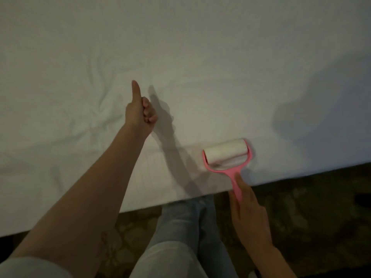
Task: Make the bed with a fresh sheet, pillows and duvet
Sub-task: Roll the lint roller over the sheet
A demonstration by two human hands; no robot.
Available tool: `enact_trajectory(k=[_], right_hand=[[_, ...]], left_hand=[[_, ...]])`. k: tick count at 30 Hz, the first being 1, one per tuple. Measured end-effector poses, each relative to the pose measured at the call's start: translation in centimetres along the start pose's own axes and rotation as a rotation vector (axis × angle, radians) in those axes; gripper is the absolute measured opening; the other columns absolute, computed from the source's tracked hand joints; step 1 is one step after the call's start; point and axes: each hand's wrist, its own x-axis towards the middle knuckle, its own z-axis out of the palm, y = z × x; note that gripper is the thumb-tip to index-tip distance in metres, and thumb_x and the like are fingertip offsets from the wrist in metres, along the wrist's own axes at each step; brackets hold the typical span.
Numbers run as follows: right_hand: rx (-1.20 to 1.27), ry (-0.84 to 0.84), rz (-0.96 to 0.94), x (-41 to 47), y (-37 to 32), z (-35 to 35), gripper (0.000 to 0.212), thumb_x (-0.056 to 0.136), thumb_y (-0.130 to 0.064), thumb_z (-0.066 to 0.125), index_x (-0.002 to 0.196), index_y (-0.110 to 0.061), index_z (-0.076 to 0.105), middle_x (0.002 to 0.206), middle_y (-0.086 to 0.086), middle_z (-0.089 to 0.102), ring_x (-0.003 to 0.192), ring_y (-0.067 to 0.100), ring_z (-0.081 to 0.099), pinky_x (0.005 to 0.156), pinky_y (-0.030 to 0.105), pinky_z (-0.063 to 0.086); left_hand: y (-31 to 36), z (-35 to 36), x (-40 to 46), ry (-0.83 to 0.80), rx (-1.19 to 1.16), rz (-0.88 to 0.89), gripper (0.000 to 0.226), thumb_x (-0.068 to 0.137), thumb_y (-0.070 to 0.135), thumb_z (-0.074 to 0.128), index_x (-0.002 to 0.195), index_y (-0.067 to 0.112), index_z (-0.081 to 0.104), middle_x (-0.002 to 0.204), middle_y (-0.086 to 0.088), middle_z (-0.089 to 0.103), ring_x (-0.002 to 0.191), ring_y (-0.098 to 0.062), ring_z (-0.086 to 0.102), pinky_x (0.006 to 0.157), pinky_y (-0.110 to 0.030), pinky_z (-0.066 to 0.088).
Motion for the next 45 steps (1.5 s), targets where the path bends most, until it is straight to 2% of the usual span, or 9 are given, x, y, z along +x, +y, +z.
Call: enact_trajectory(k=[3,4,7,13,19,25,35,39,45], right_hand=[[-0.011,0.070,-0.030,4.6,-3.0,-0.5,0.052,0.093,-0.034,0.042,0.142,-0.020,0.040,0.114,0.013,0.066,0.082,0.028,0.069,0.074,0.032,0.055],[-0.016,0.090,-0.045,6.7,-4.3,-0.9,0.051,0.093,-0.031,0.044,0.143,-0.021,0.038,0.109,0.014,0.067,0.083,0.030,0.069,0.074,0.033,0.054],[-0.021,0.141,-0.140,13.7,-8.1,-1.6,0.050,0.096,-0.028,0.049,0.144,-0.031,0.033,0.093,0.016,0.067,0.065,0.031,0.066,0.056,0.038,0.056],[-0.137,0.112,-0.254,31.1,-16.8,-3.8,0.055,0.099,-0.027,0.045,0.151,-0.025,0.025,0.124,0.019,0.060,0.098,0.044,0.062,0.076,0.044,0.050],[-0.091,0.106,-0.338,45.0,-25.8,-5.3,0.053,0.101,-0.028,0.042,0.150,-0.028,0.021,0.119,0.014,0.062,0.097,0.032,0.065,0.084,0.040,0.053],[-0.207,0.090,-0.380,52.3,-31.5,-5.5,0.055,0.103,-0.027,0.037,0.152,-0.025,0.012,0.118,0.013,0.061,0.103,0.028,0.063,0.087,0.035,0.047],[-0.228,-0.031,-0.338,47.1,-29.1,-7.3,0.057,0.103,-0.025,0.036,0.153,-0.026,0.008,0.116,0.013,0.059,0.103,0.029,0.059,0.074,0.030,0.035],[-0.270,-0.089,-0.293,40.4,-24.4,-7.9,0.058,0.103,-0.025,0.036,0.153,-0.027,0.006,0.121,0.016,0.057,0.105,0.033,0.058,0.072,0.029,0.031],[-0.268,-0.130,-0.251,28.0,-14.3,-7.1,0.057,0.104,-0.028,0.034,0.153,-0.030,0.006,0.114,0.016,0.060,0.096,0.034,0.061,0.069,0.032,0.034]], left_hand=[[2.3,1.5,2.5,0.040,-0.025,0.008,0.061,0.093,0.056,0.045,0.050,0.015,0.033,0.033,0.005,0.022,0.027,-0.007,0.022,0.029,-0.015,0.017],[2.6,2.0,3.3,0.043,-0.019,-0.008,0.059,0.093,0.056,0.046,0.052,0.015,0.031,0.032,0.005,0.023,0.026,-0.007,0.022,0.029,-0.014,0.017],[1.8,3.2,5.2,0.031,0.130,-0.098,0.060,0.089,0.058,0.053,0.049,0.018,0.031,0.032,0.004,0.025,0.025,-0.009,0.022,0.032,-0.010,0.018],[0.9,4.0,7.8,0.076,0.121,-0.257,0.064,0.087,0.052,0.057,0.044,0.016,0.027,0.030,0.000,0.024,0.020,-0.013,0.021,0.033,-0.008,0.019],[0.4,4.3,9.0,0.169,0.153,-0.299,0.066,0.087,0.046,0.060,0.037,0.015,0.028,0.030,-0.004,0.026,0.021,-0.014,0.025,0.033,-0.011,0.021],[0.9,4.2,9.6,0.202,0.181,-0.332,0.069,0.088,0.037,0.061,0.031,0.016,0.027,0.026,-0.002,0.024,0.018,-0.014,0.024,0.031,-0.010,0.020],[1.2,3.9,9.2,0.192,0.224,-0.285,0.065,0.087,0.042,0.061,0.038,0.014,0.029,0.027,-0.003,0.026,0.019,-0.014,0.024,0.029,-0.012,0.020],[1.3,3.9,8.3,0.137,0.187,-0.236,0.064,0.082,0.051,0.062,0.037,0.019,0.029,0.028,0.000,0.026,0.021,-0.012,0.024,0.029,-0.014,0.022],[0.9,4.3,6.3,0.095,0.221,-0.040,0.057,0.095,0.037,0.054,0.048,0.014,0.030,0.028,0.003,0.025,0.021,-0.010,0.023,0.029,-0.011,0.020]])
